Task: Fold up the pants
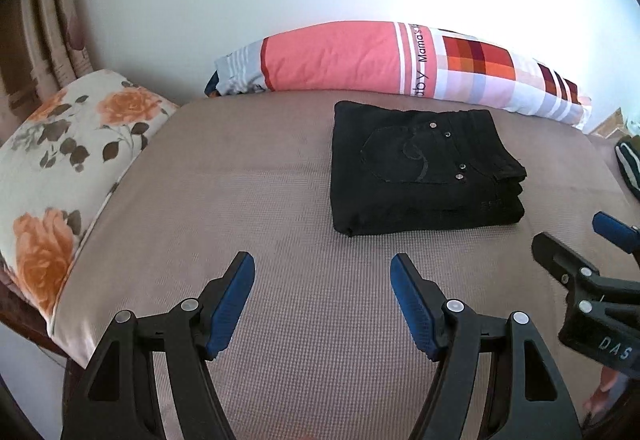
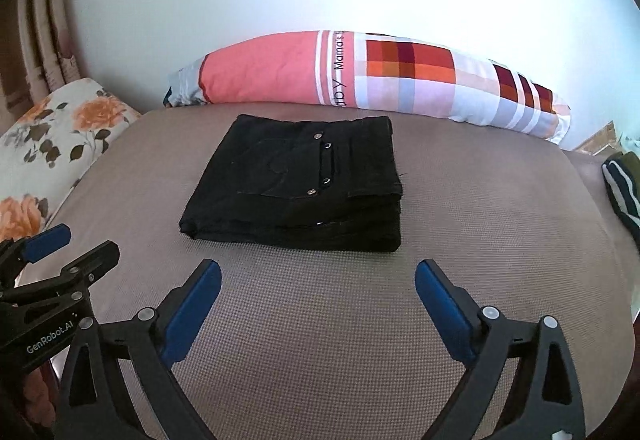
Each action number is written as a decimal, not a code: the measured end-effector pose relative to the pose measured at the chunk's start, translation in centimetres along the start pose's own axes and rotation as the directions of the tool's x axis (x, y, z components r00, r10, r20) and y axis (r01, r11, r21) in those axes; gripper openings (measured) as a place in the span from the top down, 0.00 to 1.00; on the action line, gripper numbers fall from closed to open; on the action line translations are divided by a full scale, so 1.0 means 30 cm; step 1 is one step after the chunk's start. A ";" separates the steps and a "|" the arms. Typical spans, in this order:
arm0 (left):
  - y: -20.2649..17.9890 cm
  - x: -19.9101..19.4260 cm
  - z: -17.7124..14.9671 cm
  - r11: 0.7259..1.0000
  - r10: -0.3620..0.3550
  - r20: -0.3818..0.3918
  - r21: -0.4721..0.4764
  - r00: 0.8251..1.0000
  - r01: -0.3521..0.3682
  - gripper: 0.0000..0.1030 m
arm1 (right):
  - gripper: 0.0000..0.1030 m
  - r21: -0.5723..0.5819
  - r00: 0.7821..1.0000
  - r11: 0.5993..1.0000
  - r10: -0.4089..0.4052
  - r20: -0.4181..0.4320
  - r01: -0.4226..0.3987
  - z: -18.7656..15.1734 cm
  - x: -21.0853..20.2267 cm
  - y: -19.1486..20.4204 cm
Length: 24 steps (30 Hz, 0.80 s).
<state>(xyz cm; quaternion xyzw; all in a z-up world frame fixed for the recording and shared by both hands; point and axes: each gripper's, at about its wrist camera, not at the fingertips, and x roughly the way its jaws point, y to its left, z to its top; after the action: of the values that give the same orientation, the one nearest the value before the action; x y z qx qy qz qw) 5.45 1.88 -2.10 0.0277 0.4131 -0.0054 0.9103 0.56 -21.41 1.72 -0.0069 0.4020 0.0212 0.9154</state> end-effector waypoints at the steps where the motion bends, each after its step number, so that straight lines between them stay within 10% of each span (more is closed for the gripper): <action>1: 0.000 -0.001 -0.003 1.000 0.004 -0.002 -0.002 1.000 -0.004 0.31 | 0.06 -0.002 1.000 1.000 -0.001 -0.001 0.001 -0.004 -0.003 0.005; 24: 0.008 0.024 -0.021 1.000 0.012 -0.027 -0.008 1.000 -0.012 0.31 | 0.05 -0.004 0.999 1.000 0.002 -0.042 -0.002 -0.036 0.010 0.029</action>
<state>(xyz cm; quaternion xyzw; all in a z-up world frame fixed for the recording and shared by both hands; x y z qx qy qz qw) 5.46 2.18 -3.03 0.0266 0.4252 0.0021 0.9047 -0.08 -20.57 0.77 -0.0087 0.4211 0.0229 0.9067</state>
